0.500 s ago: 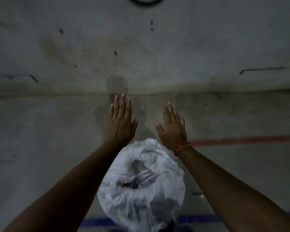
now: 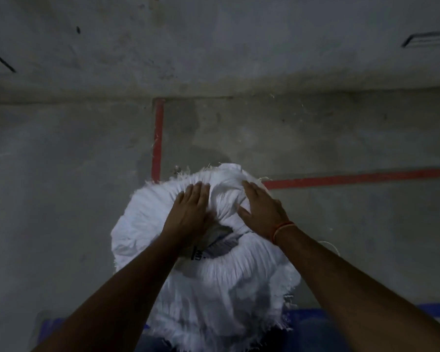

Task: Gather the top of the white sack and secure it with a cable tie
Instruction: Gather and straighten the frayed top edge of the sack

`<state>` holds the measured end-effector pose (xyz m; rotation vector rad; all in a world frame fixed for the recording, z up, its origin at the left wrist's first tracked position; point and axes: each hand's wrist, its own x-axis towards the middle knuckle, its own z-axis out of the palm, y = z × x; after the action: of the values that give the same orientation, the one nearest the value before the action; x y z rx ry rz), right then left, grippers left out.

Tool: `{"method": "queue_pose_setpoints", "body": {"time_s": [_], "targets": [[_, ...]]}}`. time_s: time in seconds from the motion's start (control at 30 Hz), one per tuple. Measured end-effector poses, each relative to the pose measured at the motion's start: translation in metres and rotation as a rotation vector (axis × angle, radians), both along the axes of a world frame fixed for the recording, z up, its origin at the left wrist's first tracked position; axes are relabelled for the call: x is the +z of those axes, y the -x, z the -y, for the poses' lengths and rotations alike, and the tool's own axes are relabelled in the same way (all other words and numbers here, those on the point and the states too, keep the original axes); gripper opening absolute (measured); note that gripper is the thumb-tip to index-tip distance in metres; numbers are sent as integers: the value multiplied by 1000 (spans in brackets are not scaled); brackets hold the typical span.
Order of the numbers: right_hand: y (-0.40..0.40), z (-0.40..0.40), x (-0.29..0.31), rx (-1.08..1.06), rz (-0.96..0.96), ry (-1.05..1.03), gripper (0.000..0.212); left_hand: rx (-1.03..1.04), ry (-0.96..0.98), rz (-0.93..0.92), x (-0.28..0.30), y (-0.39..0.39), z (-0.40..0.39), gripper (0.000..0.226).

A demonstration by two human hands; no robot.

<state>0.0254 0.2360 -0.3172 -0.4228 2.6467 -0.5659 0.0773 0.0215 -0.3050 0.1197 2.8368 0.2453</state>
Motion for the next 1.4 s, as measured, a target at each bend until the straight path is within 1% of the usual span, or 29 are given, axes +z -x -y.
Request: {"method": "queue_pose_setpoints", "body": {"time_s": [0.07,0.13,0.23,0.33,0.4,0.47,0.53,0.6,0.63,0.73,0.83,0.87,0.93,1.0,1.07,1.13,1.2,1.27,1.33,1.4], "targets": [[-6,-4,-13,8,28,59,76,-15,34,10,-14,-2,-6,71],[-9,-7,-13,-33,16,165,71,11,37,-39,-18,-7,-12,69],[-15,-22,-2,-235,-25,365,53,67,31,-121,-10,-19,-24,66],[-32,-47,-2,-451,-88,355,41,80,78,-176,6,-43,-37,74],[-51,-63,-1,-542,-38,366,42,86,74,-203,17,-64,-48,74],[-72,-77,0,-585,69,412,42,102,37,-221,28,-85,-60,71],[-89,-90,4,-602,151,457,47,63,-7,-234,41,-104,-75,70],[-100,-101,10,-620,210,515,51,-41,-7,-245,55,-119,-91,72],[-103,-106,12,-632,234,535,46,-98,15,-247,62,-124,-98,73],[-113,-118,18,-596,264,458,12,-211,79,-234,73,-133,-120,73],[-117,-126,16,-593,239,424,31,-266,117,-191,66,-126,-135,70],[-116,-129,13,-604,230,422,34,-269,131,-170,59,-121,-138,69],[-107,-131,2,-624,223,416,32,-256,147,-131,42,-112,-140,67],[-97,-130,-17,-647,278,447,30,-255,162,-101,23,-106,-136,66],[-91,-123,-29,-656,332,497,36,-259,164,-85,6,-102,-128,65],[-90,-113,-27,-594,347,491,38,-237,148,-55,-6,-98,-120,65],[-89,-101,-21,-494,319,439,31,-223,139,-20,-15,-92,-114,66],[-88,-91,-23,-432,287,374,26,-227,136,-27,-23,-91,-109,65],[-89,-85,-20,-436,227,331,26,-227,125,-52,-28,-93,-104,64],[-90,-83,-12,-488,178,346,26,-222,108,-57,-27,-95,-103,66]]}}
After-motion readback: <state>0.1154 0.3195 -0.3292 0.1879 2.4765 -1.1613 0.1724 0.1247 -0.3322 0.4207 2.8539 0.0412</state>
